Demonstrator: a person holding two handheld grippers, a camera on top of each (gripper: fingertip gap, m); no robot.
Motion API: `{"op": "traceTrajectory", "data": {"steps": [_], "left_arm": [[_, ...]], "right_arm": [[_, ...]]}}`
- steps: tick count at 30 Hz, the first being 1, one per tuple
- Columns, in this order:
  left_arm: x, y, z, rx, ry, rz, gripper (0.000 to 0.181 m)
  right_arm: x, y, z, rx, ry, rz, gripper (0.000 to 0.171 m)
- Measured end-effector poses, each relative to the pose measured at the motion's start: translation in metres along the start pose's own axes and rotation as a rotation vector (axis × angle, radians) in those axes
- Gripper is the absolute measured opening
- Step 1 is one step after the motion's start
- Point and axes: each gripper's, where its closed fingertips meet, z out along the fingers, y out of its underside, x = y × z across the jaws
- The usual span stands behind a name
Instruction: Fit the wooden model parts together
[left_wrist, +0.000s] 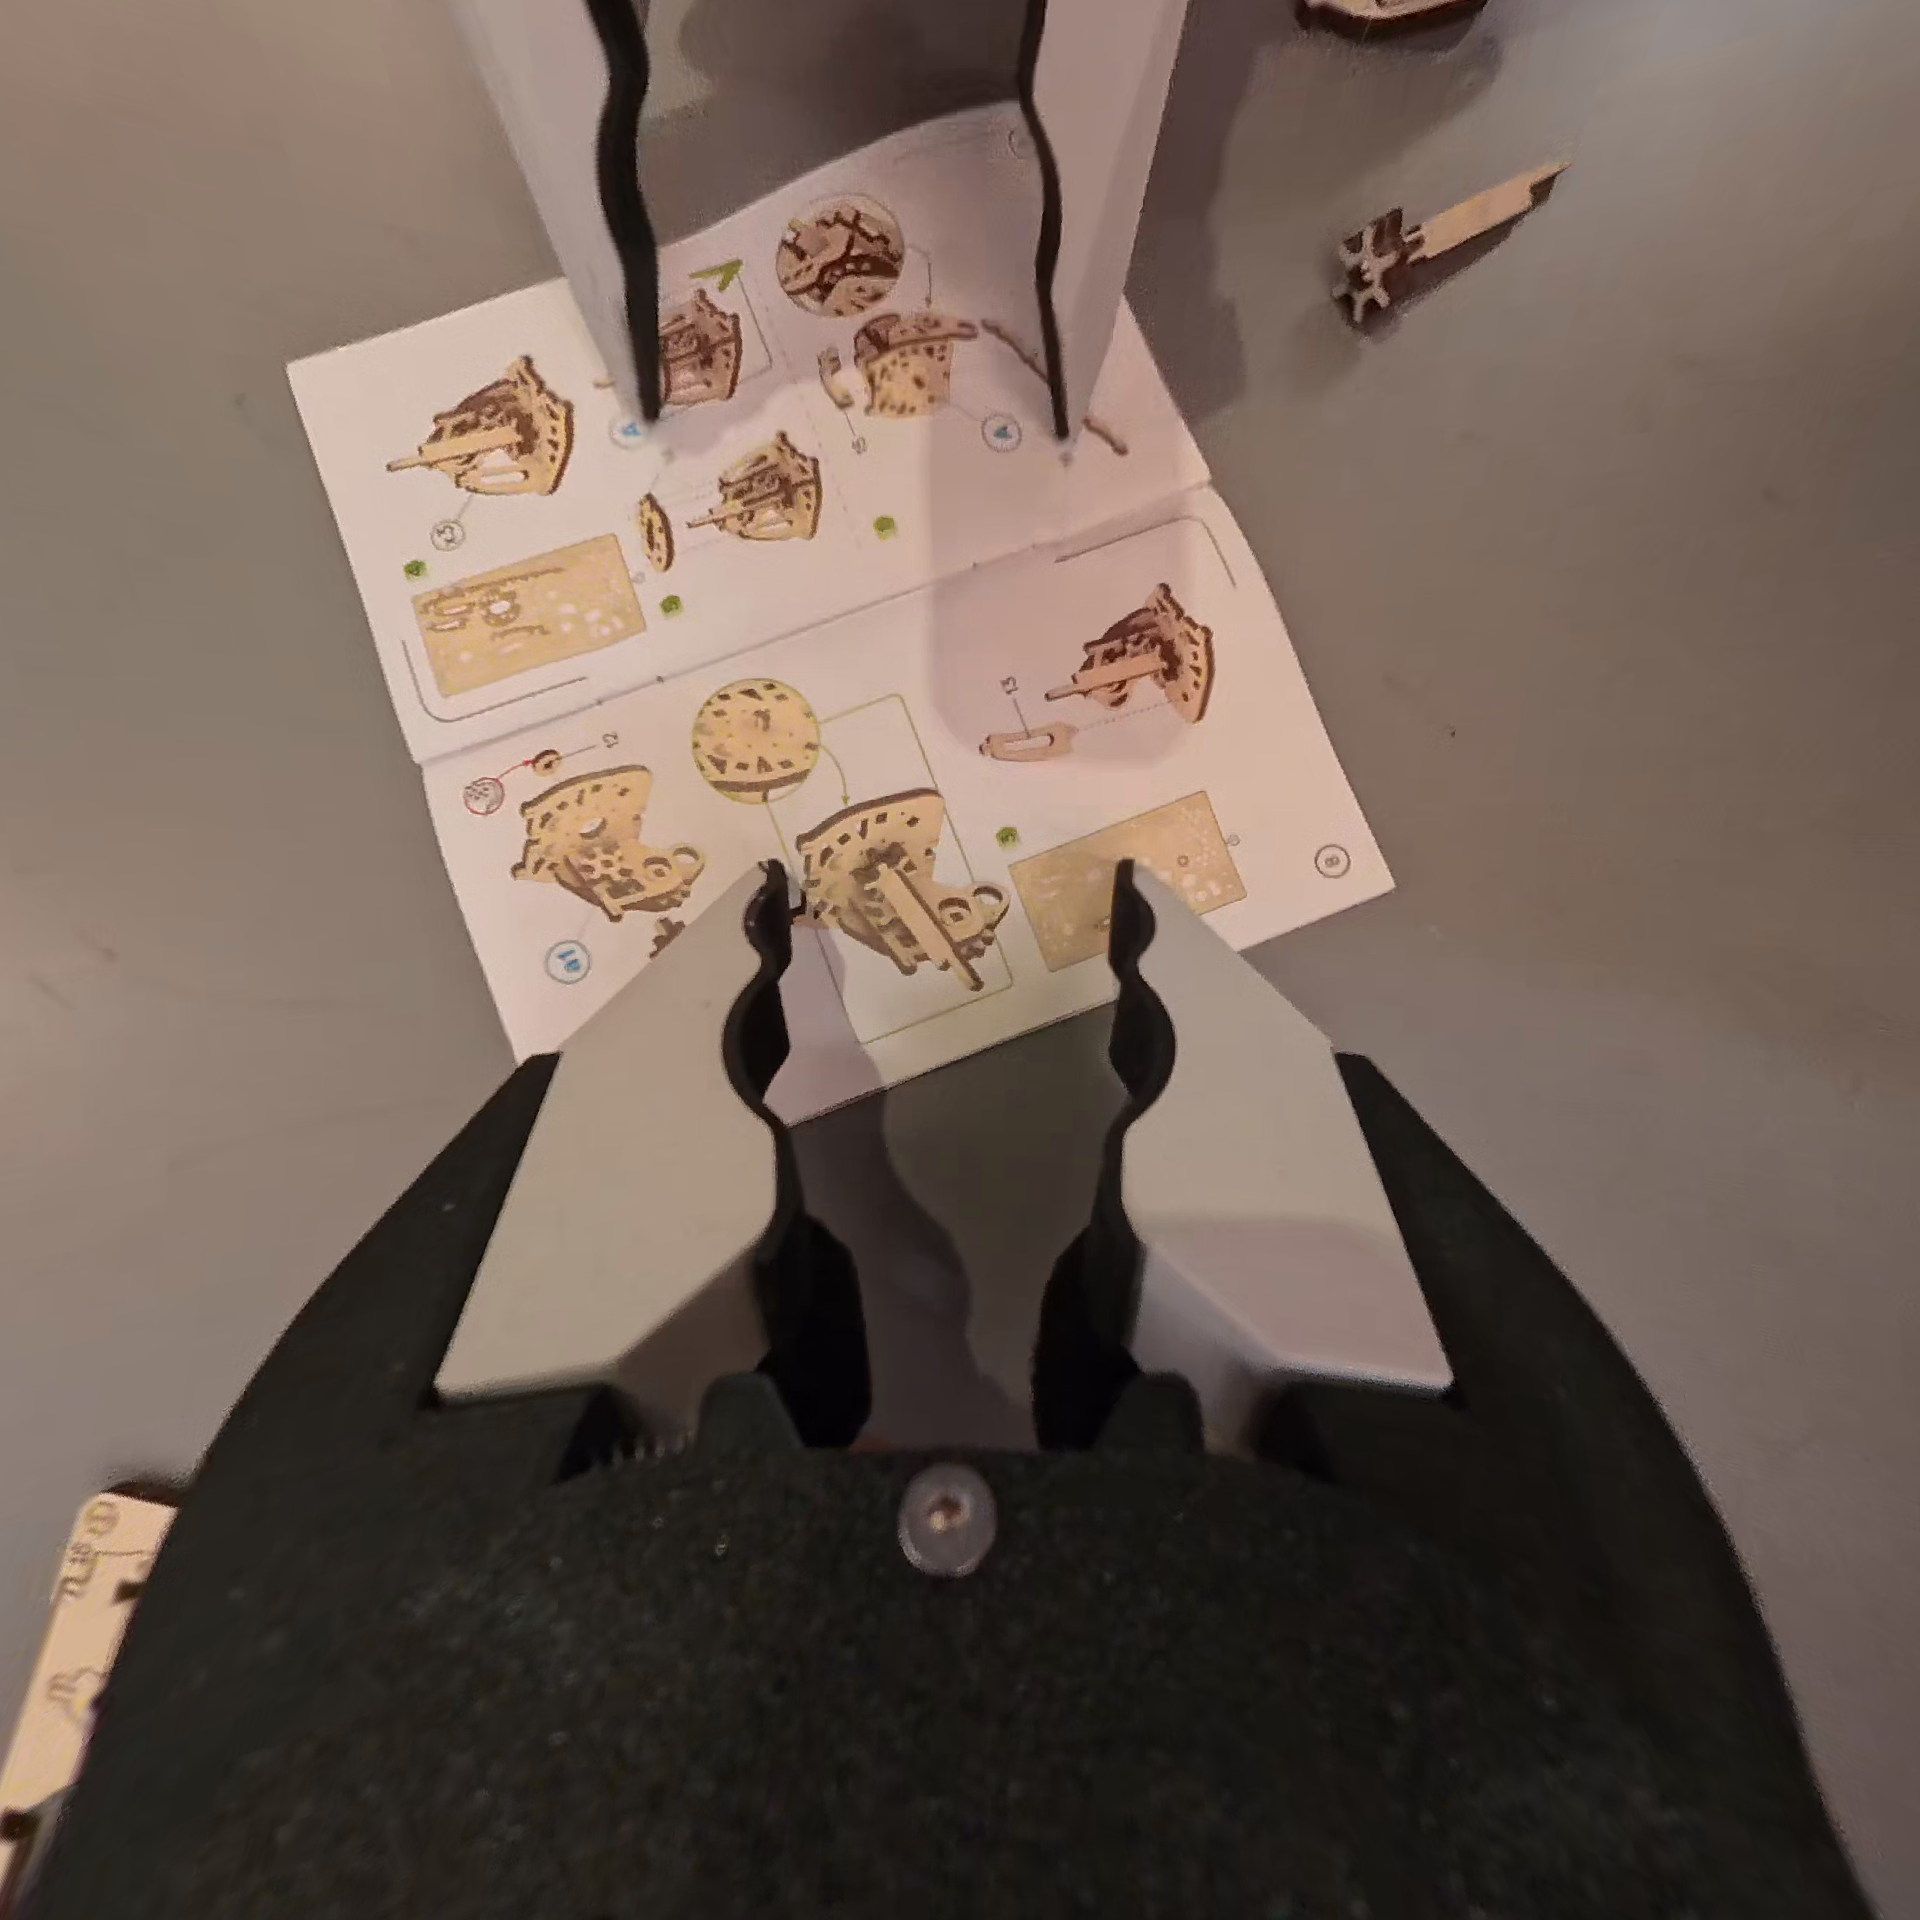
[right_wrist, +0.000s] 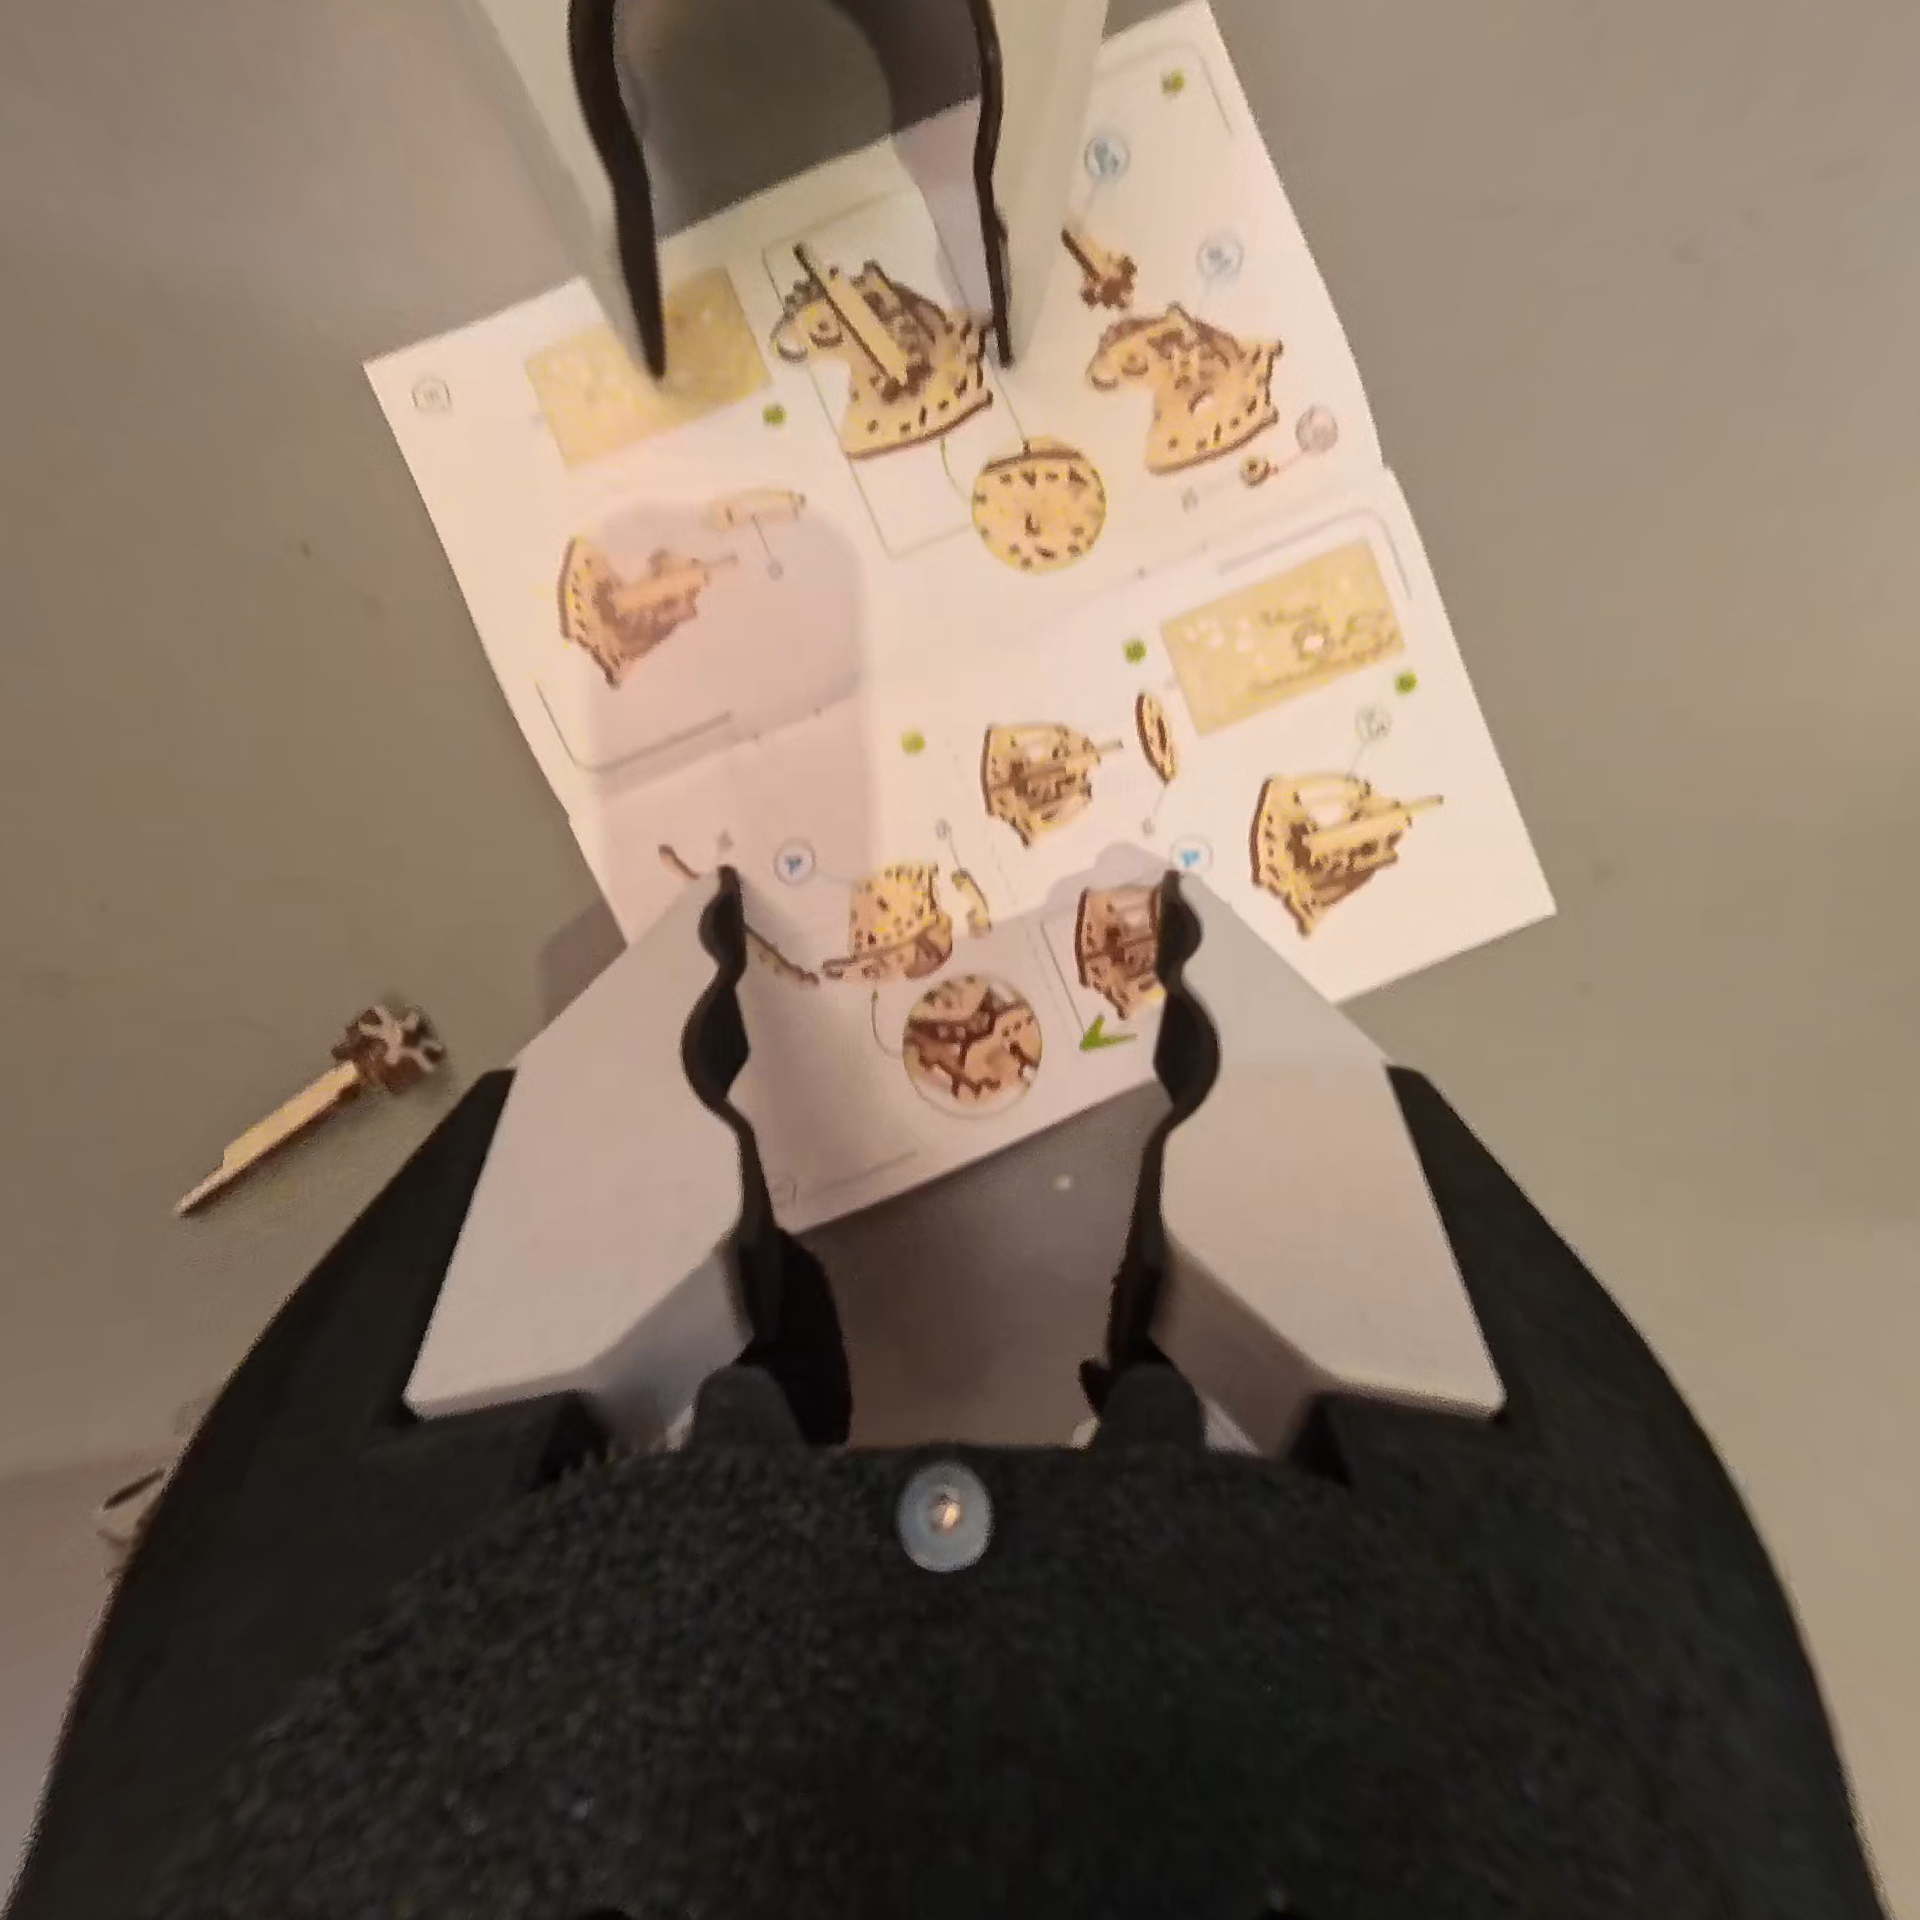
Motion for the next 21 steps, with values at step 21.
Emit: {"op": "traceTrajectory", "data": {"steps": [21], "left_arm": [[-0.076, -0.131, 0.081, 0.003, -0.020, -0.084, 0.087]], "right_arm": [[0.025, 0.111, -0.063, -0.307, 0.239, 0.617, 0.084]]}}
